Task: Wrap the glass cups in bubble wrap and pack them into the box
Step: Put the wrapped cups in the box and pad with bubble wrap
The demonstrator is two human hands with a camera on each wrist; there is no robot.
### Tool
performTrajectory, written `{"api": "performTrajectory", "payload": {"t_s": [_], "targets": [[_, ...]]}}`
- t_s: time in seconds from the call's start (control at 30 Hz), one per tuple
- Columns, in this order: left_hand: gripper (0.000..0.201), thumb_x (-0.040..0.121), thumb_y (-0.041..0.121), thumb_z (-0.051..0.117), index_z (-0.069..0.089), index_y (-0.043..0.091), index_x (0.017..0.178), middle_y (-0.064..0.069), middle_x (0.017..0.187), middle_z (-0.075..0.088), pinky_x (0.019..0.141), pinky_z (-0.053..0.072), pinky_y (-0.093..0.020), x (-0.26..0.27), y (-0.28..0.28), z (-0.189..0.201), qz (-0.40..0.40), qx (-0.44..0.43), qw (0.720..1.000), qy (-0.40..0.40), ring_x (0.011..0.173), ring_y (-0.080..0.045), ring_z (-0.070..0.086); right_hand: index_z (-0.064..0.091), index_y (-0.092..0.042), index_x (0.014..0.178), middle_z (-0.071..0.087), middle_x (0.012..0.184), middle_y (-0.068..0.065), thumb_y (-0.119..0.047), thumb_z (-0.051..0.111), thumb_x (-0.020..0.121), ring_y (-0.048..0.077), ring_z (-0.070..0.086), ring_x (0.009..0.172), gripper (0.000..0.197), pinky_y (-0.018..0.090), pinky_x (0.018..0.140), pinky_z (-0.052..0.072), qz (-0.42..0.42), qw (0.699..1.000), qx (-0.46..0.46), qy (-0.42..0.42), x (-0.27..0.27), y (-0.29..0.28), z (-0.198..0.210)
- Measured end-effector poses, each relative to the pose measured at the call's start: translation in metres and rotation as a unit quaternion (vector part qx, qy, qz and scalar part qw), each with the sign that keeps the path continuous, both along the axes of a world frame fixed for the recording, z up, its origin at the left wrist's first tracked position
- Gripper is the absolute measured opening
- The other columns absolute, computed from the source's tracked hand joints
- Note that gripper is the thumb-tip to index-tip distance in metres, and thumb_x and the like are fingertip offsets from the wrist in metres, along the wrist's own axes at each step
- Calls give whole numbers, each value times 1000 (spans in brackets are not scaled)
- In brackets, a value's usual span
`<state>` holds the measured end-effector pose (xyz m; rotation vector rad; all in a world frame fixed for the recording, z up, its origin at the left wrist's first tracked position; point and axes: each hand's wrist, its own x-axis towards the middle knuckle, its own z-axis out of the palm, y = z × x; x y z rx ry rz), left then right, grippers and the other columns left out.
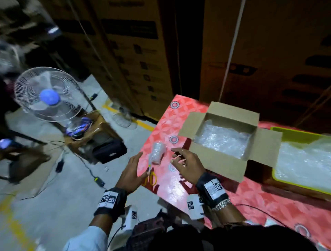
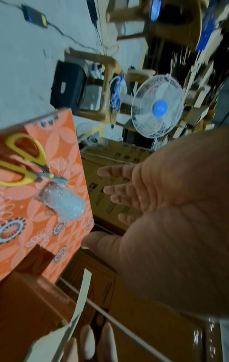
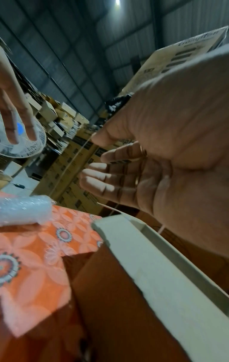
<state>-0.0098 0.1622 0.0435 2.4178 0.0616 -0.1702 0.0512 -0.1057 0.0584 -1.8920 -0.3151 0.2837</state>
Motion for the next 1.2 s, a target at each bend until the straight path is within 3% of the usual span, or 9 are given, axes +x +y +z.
{"api": "performTrajectory", "payload": {"t_s": [0.1,0.17,0.23,0.37,0.57,0.7,0.93,1.07,1.2], "targets": [[85,78,64,60,27,40,154,9,149,37,108,42,-37,-20,13,-6,18,-22,999,21,137,-13,41,62,-15,132,66,106,1,-13,70,91,11,64,85,42,29,75,57,28,999,-29,18,5,33,-8],[77,82,53,70,26,52,144,21,144,37,109,41,-36,-20,20,-10,18,-32,999,15,137,-11,41,62,-17,132,68,110,1,-19,72,90,16,66,91,44,34,82,57,32,997,-68,20,13,51,-15],[81,82,38,79,28,49,144,25,144,37,112,42,-40,-14,26,-15,34,-55,998,21,139,-14,42,60,-19,134,67,117,1,-22,73,89,20,66,99,47,36,88,56,30,993,-115,28,24,66,-24],[88,85,29,84,33,28,156,8,155,43,110,46,-44,12,42,-34,45,-92,993,55,139,-15,46,49,-24,144,54,141,3,-28,76,88,25,62,115,63,33,97,51,-9,979,-200,45,48,94,-47],[91,82,20,84,33,30,157,9,156,46,113,44,-43,58,73,-57,-19,-105,988,109,140,-16,47,13,-24,160,24,161,9,-36,81,84,39,48,136,103,43,107,46,-43,947,-282,151,80,143,-84],[94,79,23,85,32,30,156,8,156,42,112,44,-41,84,94,-71,-62,-94,986,123,138,-16,49,24,-21,156,33,153,11,-38,82,82,38,51,132,96,43,106,47,-48,932,-318,165,91,163,-105],[92,79,22,87,34,31,155,11,153,42,106,47,-31,107,103,-82,-76,-111,983,121,137,-7,50,44,-16,139,48,131,4,-29,89,72,28,56,116,81,30,90,49,-104,936,-284,178,95,165,-108],[91,81,13,85,35,31,155,15,147,41,93,43,-6,120,97,-71,-101,-131,980,108,130,-3,51,51,-17,126,48,121,-4,-29,92,66,23,56,110,74,24,79,43,-136,946,-251,150,83,146,-84],[90,81,2,78,38,43,151,14,147,43,98,53,-33,144,92,-51,-141,-148,978,43,132,-10,53,59,-12,113,54,113,-1,-28,96,61,20,57,102,66,30,81,48,-163,965,-185,85,58,113,-31]]}}
